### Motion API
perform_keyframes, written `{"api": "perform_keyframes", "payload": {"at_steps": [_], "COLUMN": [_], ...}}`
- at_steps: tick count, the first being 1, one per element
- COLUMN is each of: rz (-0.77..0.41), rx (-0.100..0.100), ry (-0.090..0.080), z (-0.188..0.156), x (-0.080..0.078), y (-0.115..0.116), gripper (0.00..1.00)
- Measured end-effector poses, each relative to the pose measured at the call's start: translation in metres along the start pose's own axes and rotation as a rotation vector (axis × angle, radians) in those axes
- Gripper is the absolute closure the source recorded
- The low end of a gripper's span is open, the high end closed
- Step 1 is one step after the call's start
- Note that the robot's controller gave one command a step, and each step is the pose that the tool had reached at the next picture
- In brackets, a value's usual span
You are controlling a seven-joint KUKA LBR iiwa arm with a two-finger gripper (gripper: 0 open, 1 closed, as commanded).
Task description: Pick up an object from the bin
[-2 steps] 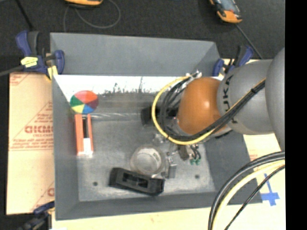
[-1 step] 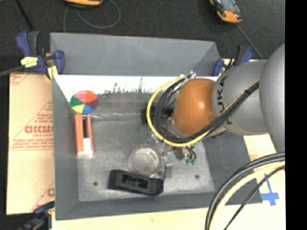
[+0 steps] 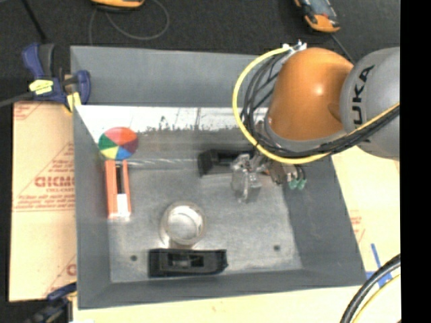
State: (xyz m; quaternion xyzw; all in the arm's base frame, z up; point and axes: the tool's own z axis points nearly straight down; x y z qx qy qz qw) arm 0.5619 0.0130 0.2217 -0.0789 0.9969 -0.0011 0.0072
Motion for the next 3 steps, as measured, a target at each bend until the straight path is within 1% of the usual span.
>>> {"api": "perform_keyframes", "payload": {"at_steps": [1, 2, 3], "rz": [-0.002, -0.003, -0.030], "rx": [-0.002, -0.002, -0.001], "ry": [0.010, 0.010, 0.003], "z": [0.005, 0.005, 0.047], "x": [0.003, 0.003, 0.023], "y": [0.001, 0.001, 0.045], "gripper": [0.00, 0.00, 0.00]}}
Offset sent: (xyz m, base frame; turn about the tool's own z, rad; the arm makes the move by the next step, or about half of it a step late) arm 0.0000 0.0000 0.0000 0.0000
